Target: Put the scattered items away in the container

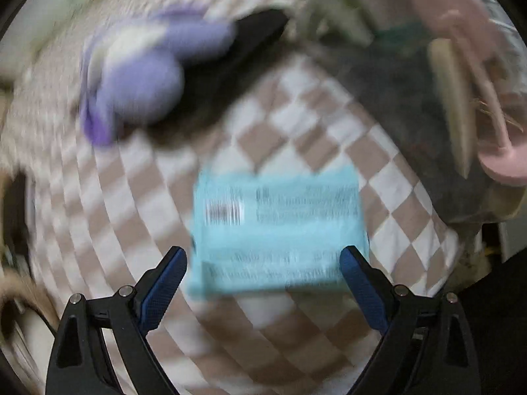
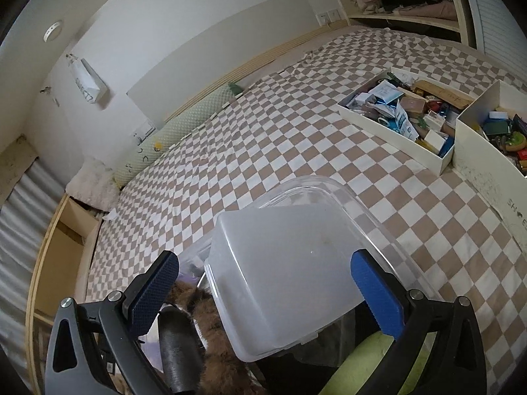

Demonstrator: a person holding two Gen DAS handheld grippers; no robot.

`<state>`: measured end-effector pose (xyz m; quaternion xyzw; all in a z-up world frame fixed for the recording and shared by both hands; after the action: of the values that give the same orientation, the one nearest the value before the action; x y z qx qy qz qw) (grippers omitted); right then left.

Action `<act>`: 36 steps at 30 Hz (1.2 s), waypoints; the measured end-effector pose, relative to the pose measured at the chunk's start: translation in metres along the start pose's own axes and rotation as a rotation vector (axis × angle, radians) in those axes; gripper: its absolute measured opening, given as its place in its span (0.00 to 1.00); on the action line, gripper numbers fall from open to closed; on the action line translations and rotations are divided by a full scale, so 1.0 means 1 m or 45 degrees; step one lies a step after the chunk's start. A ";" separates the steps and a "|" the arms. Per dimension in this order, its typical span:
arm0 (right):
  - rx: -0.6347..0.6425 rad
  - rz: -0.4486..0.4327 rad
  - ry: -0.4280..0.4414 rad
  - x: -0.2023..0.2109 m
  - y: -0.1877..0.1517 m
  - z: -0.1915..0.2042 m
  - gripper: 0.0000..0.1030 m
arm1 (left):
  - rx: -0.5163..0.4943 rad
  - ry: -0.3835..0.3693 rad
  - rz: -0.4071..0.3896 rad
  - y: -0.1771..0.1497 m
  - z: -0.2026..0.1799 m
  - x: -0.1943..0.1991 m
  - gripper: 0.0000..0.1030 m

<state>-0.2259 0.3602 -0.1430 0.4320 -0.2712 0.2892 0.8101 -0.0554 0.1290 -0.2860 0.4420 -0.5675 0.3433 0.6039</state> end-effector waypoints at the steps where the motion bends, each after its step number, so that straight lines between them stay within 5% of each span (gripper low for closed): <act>1: 0.001 0.001 -0.001 0.000 0.000 0.000 1.00 | 0.049 -0.044 0.025 -0.006 0.000 0.000 0.92; 7: -0.088 0.012 0.076 0.008 0.001 -0.002 1.00 | 0.244 -0.356 0.121 -0.022 -0.013 -0.001 0.92; 14: -0.130 0.030 0.155 0.022 -0.003 0.011 1.00 | 0.570 -0.404 0.152 0.005 0.011 -0.023 0.98; 17: -0.103 0.044 0.165 0.025 -0.006 0.018 1.00 | 0.675 -0.349 0.171 0.014 0.018 -0.029 1.00; 21: -0.071 0.056 0.177 0.027 -0.008 0.026 1.00 | 0.660 -0.185 0.114 0.032 0.027 -0.033 0.99; 29: 0.065 0.071 0.177 0.033 -0.019 0.042 1.00 | 0.295 0.173 0.114 0.033 0.016 -0.050 0.99; 32: 0.108 0.062 0.154 0.037 -0.022 0.042 1.00 | 0.199 0.207 0.092 0.028 0.013 -0.050 0.99; 36: 0.098 0.040 0.143 0.043 -0.019 0.038 1.00 | 0.226 0.140 0.103 0.020 0.021 -0.048 0.95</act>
<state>-0.1901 0.3288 -0.1057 0.4414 -0.2207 0.3359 0.8022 -0.0877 0.1210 -0.3311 0.4509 -0.5182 0.4400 0.5784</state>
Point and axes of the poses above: each gripper's, at about its wrist camera, not at the fingertips, and x roughly against the way its jaws point, z to its left, y to its top, the point moved 9 cm from there along -x, roughly the way its jaws point, and after that the axes turned 2 degrees about -x, right-handed, at the moved point
